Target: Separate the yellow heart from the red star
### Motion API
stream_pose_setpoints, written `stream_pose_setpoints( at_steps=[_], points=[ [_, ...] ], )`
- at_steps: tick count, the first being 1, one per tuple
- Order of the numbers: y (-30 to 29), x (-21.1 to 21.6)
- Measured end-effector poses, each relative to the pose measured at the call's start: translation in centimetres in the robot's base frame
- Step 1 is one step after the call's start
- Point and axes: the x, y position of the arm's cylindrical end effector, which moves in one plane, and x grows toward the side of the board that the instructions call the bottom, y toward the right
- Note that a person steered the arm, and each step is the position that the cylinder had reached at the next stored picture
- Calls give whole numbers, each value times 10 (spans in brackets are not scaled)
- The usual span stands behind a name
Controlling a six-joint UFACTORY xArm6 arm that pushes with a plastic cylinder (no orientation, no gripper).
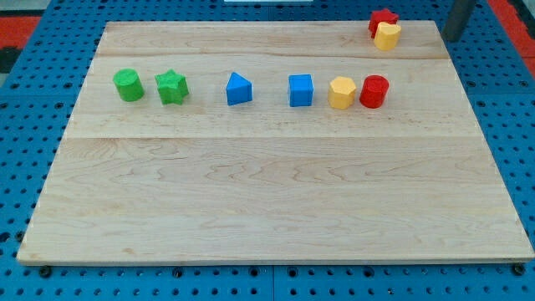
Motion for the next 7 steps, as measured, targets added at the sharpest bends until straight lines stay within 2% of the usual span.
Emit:
stream_pose_setpoints(
  at_steps=[1,2,3,4,5,6,7],
  points=[
    [-4,-9],
    [-49,-10],
    [-142,-10],
    [-209,20],
    [-200,26],
    [-183,3],
    [-155,27]
  ],
)
